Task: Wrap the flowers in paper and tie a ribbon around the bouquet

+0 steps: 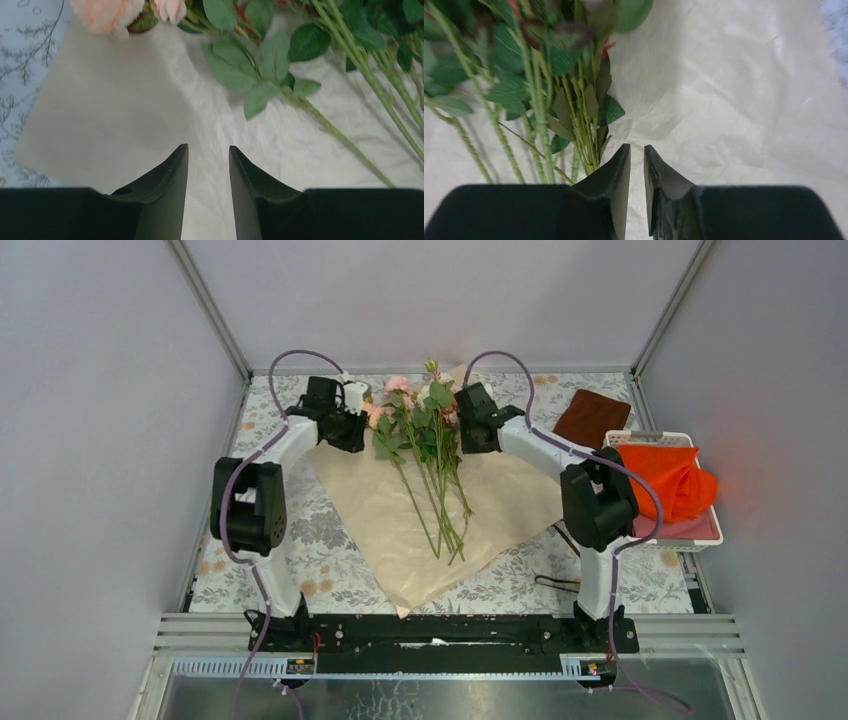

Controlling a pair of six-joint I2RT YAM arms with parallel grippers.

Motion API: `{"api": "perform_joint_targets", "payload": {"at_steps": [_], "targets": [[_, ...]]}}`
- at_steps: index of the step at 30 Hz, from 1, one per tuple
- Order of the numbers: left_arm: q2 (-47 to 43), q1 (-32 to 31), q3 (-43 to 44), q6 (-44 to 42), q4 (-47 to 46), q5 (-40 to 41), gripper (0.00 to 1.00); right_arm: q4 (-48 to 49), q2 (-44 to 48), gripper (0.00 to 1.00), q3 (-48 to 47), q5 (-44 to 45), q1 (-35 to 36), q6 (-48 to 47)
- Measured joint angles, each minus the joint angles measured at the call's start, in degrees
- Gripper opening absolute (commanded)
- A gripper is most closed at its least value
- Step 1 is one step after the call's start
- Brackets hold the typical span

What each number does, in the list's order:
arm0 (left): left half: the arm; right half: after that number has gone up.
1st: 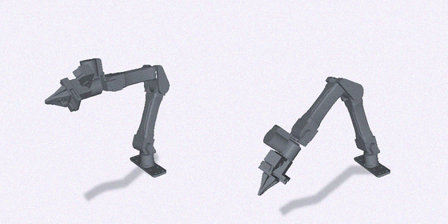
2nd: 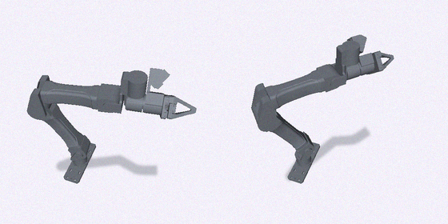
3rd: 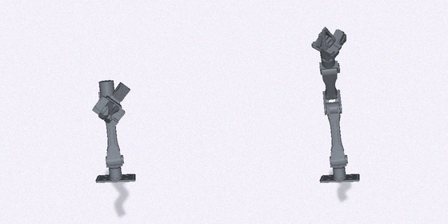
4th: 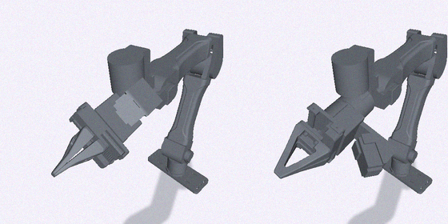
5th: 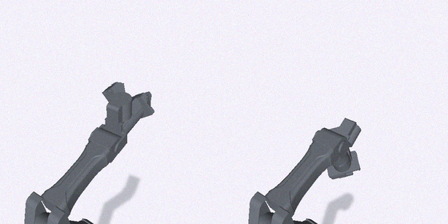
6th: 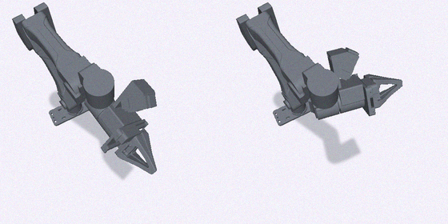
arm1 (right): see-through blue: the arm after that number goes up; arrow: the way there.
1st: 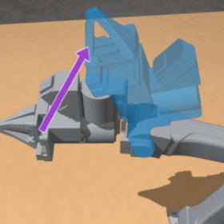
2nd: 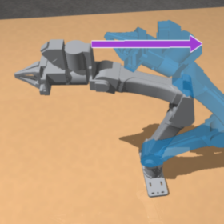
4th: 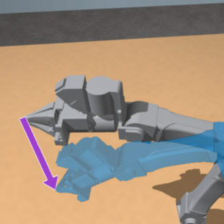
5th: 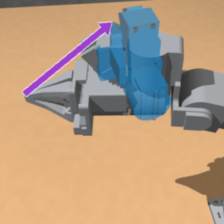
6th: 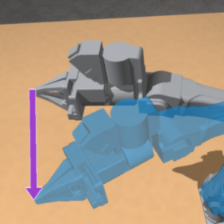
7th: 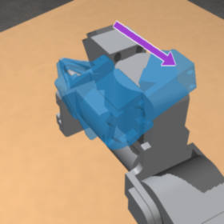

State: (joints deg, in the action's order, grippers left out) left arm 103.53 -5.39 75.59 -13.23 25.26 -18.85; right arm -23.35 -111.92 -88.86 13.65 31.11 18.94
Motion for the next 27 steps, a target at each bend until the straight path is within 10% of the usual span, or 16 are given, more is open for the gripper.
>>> {"api": "perform_joint_targets", "payload": {"at_steps": [13, 27], "targets": [[20.37, -8.48, 14.25, 0.22, -3.58, 5.01, 0.4, 3.52, -9.94, 0.16, -0.81, -7.28, 0.46, 4.22], [21.24, -11.72, 17.77, -0.42, -3.87, 4.83, 0.42, 7.37, -11.89, 0.17, -4.2, -9.88, 4.02, 8.41]]}}
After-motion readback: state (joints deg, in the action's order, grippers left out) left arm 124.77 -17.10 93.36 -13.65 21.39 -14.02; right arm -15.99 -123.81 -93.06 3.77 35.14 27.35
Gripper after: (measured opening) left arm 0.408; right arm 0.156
